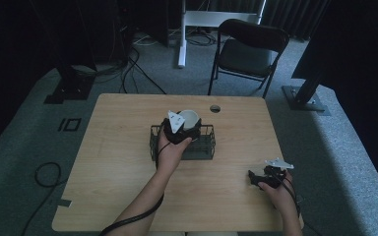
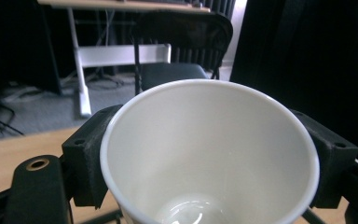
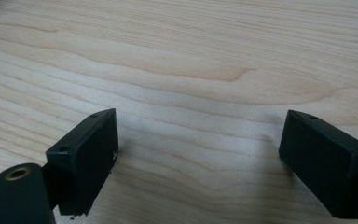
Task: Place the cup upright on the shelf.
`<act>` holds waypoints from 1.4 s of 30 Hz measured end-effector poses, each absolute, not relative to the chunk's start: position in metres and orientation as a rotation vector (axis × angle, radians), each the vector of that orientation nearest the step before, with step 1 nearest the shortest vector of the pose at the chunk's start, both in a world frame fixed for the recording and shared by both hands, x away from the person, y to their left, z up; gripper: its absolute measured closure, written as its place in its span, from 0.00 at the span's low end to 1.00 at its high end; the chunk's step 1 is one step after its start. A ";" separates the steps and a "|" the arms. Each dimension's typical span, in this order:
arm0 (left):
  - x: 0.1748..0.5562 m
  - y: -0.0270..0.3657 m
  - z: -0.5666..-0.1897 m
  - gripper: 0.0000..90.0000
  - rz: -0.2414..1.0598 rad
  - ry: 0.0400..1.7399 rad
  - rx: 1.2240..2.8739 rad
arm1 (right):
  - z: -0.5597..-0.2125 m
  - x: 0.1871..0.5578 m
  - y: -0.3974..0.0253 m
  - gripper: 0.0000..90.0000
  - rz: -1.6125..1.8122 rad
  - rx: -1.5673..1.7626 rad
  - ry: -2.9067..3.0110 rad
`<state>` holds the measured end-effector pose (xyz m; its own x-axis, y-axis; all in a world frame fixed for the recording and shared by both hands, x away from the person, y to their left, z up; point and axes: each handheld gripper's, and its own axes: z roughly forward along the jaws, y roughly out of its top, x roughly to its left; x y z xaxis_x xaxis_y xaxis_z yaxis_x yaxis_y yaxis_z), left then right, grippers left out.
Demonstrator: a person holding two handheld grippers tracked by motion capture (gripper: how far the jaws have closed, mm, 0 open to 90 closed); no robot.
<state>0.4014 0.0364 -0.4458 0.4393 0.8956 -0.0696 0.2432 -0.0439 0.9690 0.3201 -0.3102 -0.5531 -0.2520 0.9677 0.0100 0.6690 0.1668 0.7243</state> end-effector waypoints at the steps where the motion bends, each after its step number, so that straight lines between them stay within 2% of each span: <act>1: 0.403 0.036 -0.449 0.22 0.711 1.052 1.561 | -0.553 0.320 -0.310 0.13 0.862 1.544 1.990; 15: 0.405 0.028 -0.471 0.22 0.710 1.041 1.655 | -0.553 0.320 -0.310 0.13 0.862 1.546 1.990; 29: 0.405 0.019 -0.476 0.22 0.759 0.972 1.726 | -0.553 0.320 -0.310 0.13 0.863 1.545 1.990; 36: 0.407 0.018 -0.478 0.11 0.709 0.985 1.775 | -0.553 0.320 -0.310 0.13 0.862 1.546 1.989; 42: 0.403 0.019 -0.472 0.09 0.686 0.968 1.778 | -0.553 0.320 -0.310 0.13 0.862 1.546 1.989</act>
